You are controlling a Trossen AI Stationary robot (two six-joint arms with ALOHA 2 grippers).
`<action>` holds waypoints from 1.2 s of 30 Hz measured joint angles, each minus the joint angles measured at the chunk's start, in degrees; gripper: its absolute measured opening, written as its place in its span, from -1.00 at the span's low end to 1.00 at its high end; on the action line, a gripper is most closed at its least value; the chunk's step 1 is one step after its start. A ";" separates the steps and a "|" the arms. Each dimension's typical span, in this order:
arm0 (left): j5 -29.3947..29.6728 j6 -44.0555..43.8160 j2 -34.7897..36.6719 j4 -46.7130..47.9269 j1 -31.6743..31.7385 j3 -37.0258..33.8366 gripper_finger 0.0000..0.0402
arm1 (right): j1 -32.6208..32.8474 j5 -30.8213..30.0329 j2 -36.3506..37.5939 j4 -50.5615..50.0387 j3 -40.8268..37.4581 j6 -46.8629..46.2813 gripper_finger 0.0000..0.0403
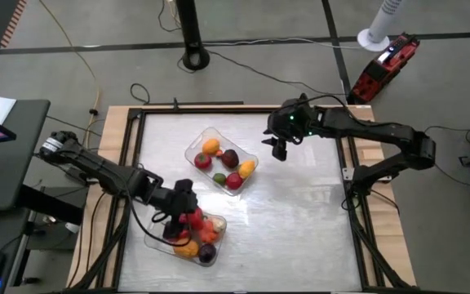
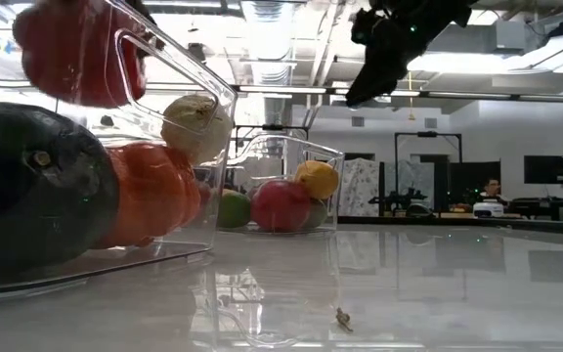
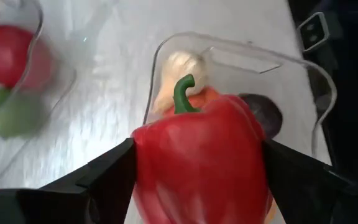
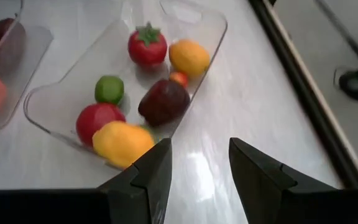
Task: Sort produce into baskets
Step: Put the red bell pepper into the bottom transparent bin, then return to home position
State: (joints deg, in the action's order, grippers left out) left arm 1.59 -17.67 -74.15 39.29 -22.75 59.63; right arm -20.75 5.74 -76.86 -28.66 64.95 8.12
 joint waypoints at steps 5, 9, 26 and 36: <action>1.10 -3.14 -0.04 0.27 -0.20 -0.98 0.74 | 1.17 0.09 0.05 -0.94 0.00 -1.77 -0.08; 1.06 -3.13 0.02 0.24 -0.23 -0.96 0.89 | 3.13 0.20 0.11 0.13 0.00 -2.14 -0.08; 18.97 -5.51 22.76 -13.26 -6.57 -20.81 0.69 | 4.48 0.08 30.75 36.73 -38.31 -11.12 -0.08; 20.86 -1.93 40.41 -30.52 -6.64 -38.59 0.57 | 4.59 -0.01 49.68 38.74 -51.77 -14.23 -0.08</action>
State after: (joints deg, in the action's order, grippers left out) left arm 22.45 -19.60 -33.74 8.77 -29.39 21.05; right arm -16.16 5.73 -27.18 10.08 13.17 -6.11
